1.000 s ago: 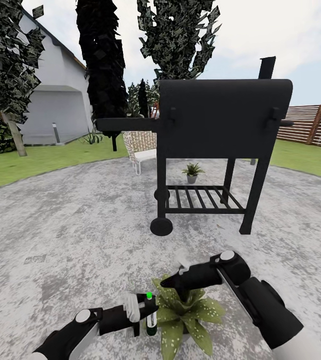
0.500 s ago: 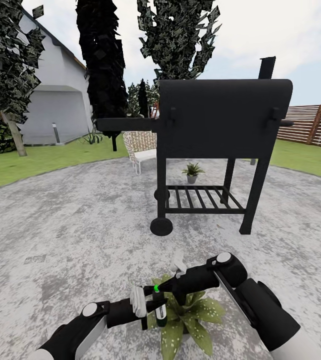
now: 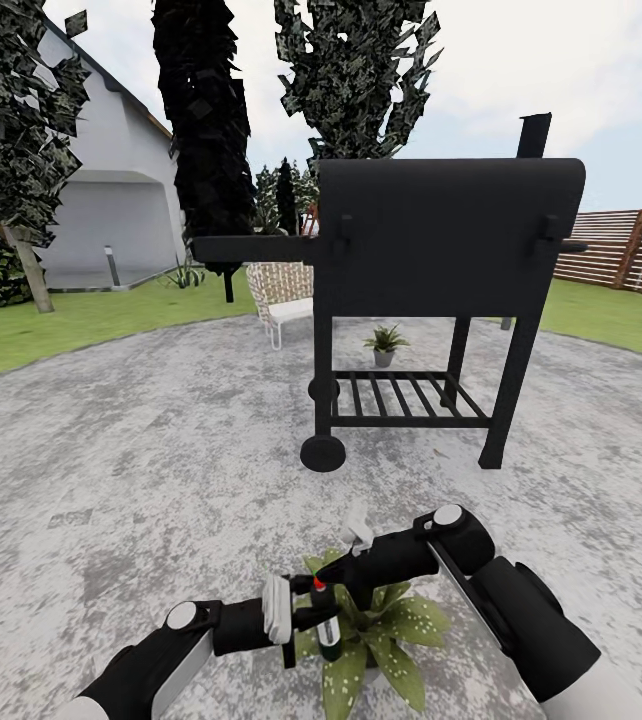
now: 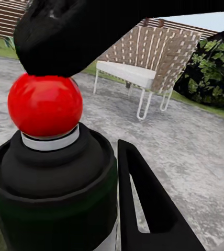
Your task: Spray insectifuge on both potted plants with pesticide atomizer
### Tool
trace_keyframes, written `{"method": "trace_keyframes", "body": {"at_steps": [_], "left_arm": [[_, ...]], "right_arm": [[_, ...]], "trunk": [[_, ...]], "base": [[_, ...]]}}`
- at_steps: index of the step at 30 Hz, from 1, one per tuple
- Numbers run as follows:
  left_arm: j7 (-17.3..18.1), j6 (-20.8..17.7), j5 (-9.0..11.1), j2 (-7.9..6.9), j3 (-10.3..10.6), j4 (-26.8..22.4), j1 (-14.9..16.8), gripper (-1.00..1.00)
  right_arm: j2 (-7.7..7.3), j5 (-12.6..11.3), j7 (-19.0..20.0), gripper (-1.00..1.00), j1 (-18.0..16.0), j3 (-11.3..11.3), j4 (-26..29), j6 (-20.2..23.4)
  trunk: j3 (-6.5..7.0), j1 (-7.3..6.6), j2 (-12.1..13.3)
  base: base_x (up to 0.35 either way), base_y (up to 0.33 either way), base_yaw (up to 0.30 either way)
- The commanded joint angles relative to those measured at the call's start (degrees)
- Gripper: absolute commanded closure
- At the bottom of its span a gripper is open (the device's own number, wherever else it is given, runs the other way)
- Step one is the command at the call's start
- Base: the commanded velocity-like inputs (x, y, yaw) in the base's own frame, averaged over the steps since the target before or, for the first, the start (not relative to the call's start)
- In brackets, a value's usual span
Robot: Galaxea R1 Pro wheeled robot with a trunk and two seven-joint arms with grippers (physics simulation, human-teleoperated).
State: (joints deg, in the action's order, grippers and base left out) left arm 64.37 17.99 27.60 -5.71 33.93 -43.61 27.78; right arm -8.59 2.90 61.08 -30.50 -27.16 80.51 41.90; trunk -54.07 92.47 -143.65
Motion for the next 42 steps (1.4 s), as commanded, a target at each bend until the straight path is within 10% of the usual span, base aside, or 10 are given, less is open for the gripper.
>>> {"method": "trace_keyframes", "body": {"at_steps": [1, 6, 14, 18, 19, 20, 23, 25, 29, 42], "left_arm": [[-0.04, 0.03, 0.0, 0.0, -0.02, -0.08, 0.0, 1.0], [-0.63, 0.01, -0.01, -0.57, -0.22, 1.99, 0.02, 1.0], [-0.7, 0.03, -0.07, -2.22, -0.46, 5.07, -0.01, 1.0], [-0.28, 0.03, 0.07, -5.03, -3.22, 5.11, -0.15, 1.0], [-0.18, 0.03, 0.08, -5.87, -3.69, 5.12, -0.17, 1.0], [-0.19, 0.03, 0.46, -6.75, -4.1, 5.19, -0.18, 1.0], [1.14, -0.04, 10.77, -11.61, -5.21, 5.43, -0.78, 1.0], [4.09, -0.09, 15.81, -13.45, -5.26, 5.48, -1.76, 1.0], [3.77, 0.01, 17.38, -15.24, -5.36, 7.96, -2.32, 1.0], [-11.87, 0.11, 16.93, -14.63, -5.23, 17.34, -2.31, 1.0]], "right_arm": [[-0.01, -0.02, 0.02, 1.0, 0.0, 0.0, 0.04, -0.08], [-0.02, -0.09, 0.02, 1.0, 0.0, 1.4, 0.17, -0.61], [-0.03, 0.4, -0.2, 1.0, 0.0, 13.63, 0.2, -0.92], [-0.02, 0.62, -13.82, 1.0, 0.0, 23.55, 0.15, -1.92], [-0.02, 0.62, -19.12, -1.0, 0.02, 25.12, 0.17, -1.97], [-0.02, 0.62, -23.02, -1.0, 0.09, 27.2, 0.27, -2.02], [-1.0, 1.82, -27.16, -1.0, 0.59, 48.59, 0.11, -1.82], [-0.91, 10.62, -27.67, -1.0, 1.75, 60.57, -0.76, -2.86], [2.26, 20.96, -27.46, -1.0, 7.43, 74.61, -6.64, -16.04], [3.14, 21.45, -27.68, -1.0, 12.22, 76.46, -14.41, -16.94]], "trunk": [[0.0, 0.0, 0.0], [0.0, 0.0, 0.0], [0.0, 0.0, 0.0], [0.0, 0.0, 0.0], [0.0, 0.0, 0.0], [0.0, 0.0, 0.0], [0.0, 0.0, 0.0], [0.0, 0.0, 0.0], [0.0, 0.0, 0.0], [0.0, 0.0, 0.0]], "base": [[0.0, 0.0, 0.0], [0.0, 0.0, 0.0], [0.0, 0.0, 0.0], [0.0, 0.0, 0.0], [0.0, 0.0, 0.0], [0.0, 0.0, 0.0], [0.0, 0.0, 0.0], [0.0, 0.0, 0.0], [0.0, 0.0, 0.0], [0.0, 0.0, 0.0]]}}
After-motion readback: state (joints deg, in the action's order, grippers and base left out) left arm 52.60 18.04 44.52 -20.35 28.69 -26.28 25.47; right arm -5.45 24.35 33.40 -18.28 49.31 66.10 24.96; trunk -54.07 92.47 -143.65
